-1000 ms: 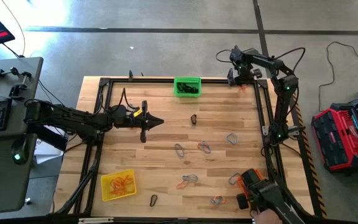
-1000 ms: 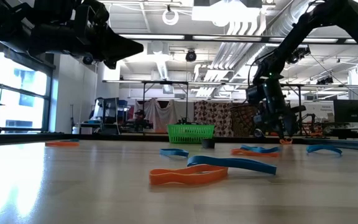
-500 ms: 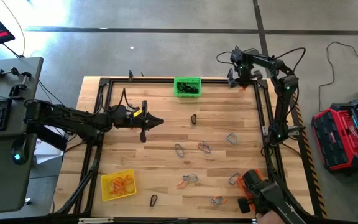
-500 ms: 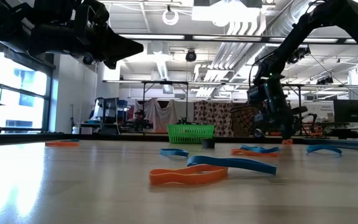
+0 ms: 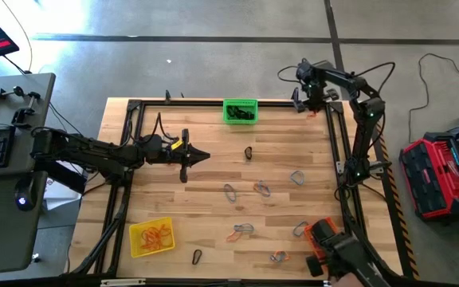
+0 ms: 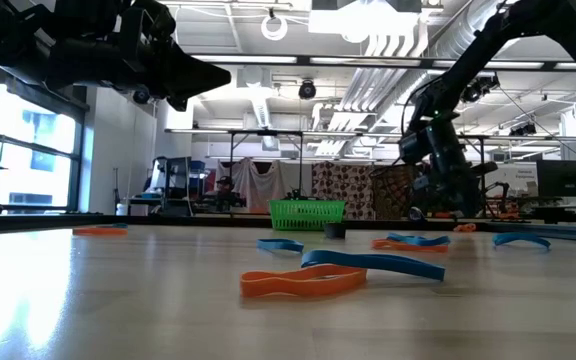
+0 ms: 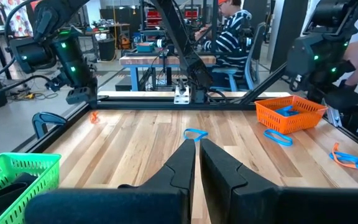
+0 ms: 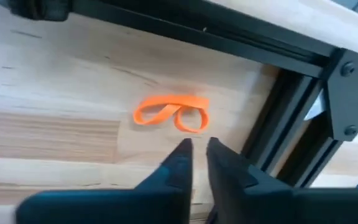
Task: Sort rubber bands into baskets
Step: Put the orange rubber band into the yellow bin
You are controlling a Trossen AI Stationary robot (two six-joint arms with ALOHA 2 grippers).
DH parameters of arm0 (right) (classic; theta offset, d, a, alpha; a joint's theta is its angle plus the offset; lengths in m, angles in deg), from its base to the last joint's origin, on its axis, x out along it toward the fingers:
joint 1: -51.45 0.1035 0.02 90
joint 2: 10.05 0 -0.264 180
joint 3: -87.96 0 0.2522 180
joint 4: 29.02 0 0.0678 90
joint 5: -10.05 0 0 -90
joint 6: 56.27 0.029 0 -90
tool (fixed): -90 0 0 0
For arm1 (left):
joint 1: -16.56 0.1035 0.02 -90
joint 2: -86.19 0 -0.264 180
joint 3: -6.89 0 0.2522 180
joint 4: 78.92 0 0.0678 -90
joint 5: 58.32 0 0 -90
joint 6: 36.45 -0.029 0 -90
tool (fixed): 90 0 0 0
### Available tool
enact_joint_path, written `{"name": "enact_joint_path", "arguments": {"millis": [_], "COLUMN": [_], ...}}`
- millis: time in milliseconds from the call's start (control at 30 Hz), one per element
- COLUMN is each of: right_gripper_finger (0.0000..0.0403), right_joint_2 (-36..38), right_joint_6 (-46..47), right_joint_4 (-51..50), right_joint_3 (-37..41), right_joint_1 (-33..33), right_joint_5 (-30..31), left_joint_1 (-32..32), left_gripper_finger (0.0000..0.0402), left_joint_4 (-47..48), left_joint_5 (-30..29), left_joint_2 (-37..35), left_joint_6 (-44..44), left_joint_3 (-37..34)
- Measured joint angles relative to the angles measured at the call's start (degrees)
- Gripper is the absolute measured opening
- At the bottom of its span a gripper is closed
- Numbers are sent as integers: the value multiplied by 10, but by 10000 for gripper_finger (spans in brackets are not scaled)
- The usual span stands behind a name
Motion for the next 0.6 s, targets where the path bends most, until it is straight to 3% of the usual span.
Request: {"name": "enact_joint_path", "arguments": {"millis": [300,433,600], "right_gripper_finger": [151,157,135], "right_joint_2": [0,0,-1], "right_joint_6": [-12,-11,-12], "right_joint_4": [36,45,58], "right_joint_3": [0,0,22], "right_joint_1": [7,3,-1], "right_joint_5": [-2,-3,-24], "left_joint_1": [0,0,0], "left_gripper_finger": [14,14,14], "left_joint_4": [0,0,0], "left_joint_5": [0,0,0], "left_joint_2": [0,0,0], "left_joint_6": [0,0,0], "left_joint_3": [0,0,0]}}
